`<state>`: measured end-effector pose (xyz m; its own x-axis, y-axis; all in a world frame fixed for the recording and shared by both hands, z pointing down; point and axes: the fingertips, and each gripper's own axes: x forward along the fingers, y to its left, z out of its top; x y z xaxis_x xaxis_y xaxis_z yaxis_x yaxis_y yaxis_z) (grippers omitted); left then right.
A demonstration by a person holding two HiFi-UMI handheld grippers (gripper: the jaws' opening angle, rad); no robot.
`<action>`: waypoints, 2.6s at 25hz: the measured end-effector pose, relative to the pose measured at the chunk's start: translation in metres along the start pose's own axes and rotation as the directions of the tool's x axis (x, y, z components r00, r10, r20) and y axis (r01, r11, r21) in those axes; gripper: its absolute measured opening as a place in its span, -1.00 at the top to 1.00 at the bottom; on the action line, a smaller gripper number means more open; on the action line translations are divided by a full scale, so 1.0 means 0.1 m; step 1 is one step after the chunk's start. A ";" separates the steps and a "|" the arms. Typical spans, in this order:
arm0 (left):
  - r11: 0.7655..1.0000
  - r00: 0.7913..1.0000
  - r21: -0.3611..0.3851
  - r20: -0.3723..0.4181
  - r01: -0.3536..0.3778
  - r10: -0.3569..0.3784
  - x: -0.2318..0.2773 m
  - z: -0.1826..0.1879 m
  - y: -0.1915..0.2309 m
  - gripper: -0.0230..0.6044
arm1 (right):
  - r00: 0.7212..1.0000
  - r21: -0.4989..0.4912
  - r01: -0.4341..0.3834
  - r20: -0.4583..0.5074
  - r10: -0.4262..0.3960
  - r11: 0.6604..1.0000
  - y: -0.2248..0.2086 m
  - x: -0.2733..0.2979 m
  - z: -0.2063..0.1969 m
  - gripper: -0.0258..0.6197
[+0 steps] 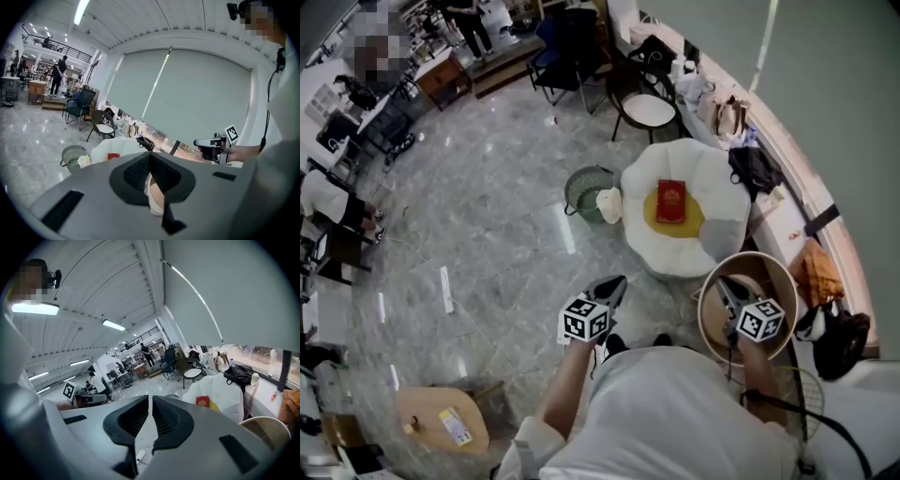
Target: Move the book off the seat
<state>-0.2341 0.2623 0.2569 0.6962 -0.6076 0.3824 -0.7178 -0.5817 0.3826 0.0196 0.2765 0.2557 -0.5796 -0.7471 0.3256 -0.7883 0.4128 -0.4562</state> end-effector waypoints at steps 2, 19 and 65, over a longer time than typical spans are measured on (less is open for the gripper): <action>1.000 1.000 -0.001 0.001 -0.010 0.010 0.01 -0.01 -0.04 0.92 | 1.000 -0.002 -0.010 -0.014 0.010 1.000 -0.03 -0.01 -0.01 0.77; 0.999 0.999 -0.007 -0.021 -0.034 0.034 0.26 -0.14 -0.25 0.92 | 0.997 -0.010 -0.036 -0.068 0.035 0.999 -0.33 -0.06 -0.05 0.76; 0.962 0.951 0.109 -0.214 0.249 -0.222 1.19 0.92 1.91 0.92 | 0.974 0.086 0.226 -0.049 -0.222 0.970 -0.23 2.02 0.50 0.76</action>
<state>-0.2895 0.0294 0.2977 0.8238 -0.3330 0.4587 -0.5183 -0.7702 0.3717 -0.0687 0.0903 0.2907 -0.3994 -0.7938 0.4586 -0.8779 0.1870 -0.4408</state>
